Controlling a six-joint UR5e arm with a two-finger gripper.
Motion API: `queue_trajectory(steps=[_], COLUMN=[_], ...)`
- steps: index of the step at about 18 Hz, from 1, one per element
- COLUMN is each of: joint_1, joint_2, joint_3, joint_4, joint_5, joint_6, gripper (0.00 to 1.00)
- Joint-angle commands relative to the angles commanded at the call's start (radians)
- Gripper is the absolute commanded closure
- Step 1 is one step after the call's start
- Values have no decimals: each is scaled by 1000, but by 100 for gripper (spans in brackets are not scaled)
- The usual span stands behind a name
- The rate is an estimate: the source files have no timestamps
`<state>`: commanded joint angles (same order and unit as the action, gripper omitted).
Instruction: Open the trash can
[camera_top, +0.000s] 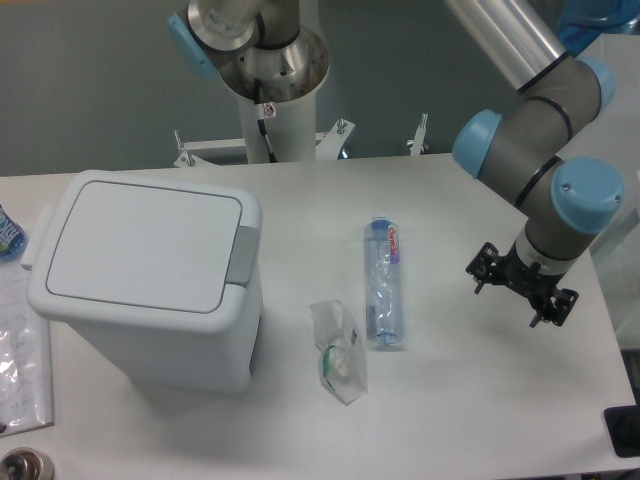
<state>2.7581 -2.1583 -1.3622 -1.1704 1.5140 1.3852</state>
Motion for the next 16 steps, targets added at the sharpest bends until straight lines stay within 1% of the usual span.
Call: queue_trajectory(steps=[9,14,16], joint_1=[3,-6,-17], joint_2=[2,12,17], joint_3=[12,15,20], joint_4=[-2,-12,-29], joint_5=[-8,-24,-35], joint_6=[2,-9,-9], gripper=[0,0,0])
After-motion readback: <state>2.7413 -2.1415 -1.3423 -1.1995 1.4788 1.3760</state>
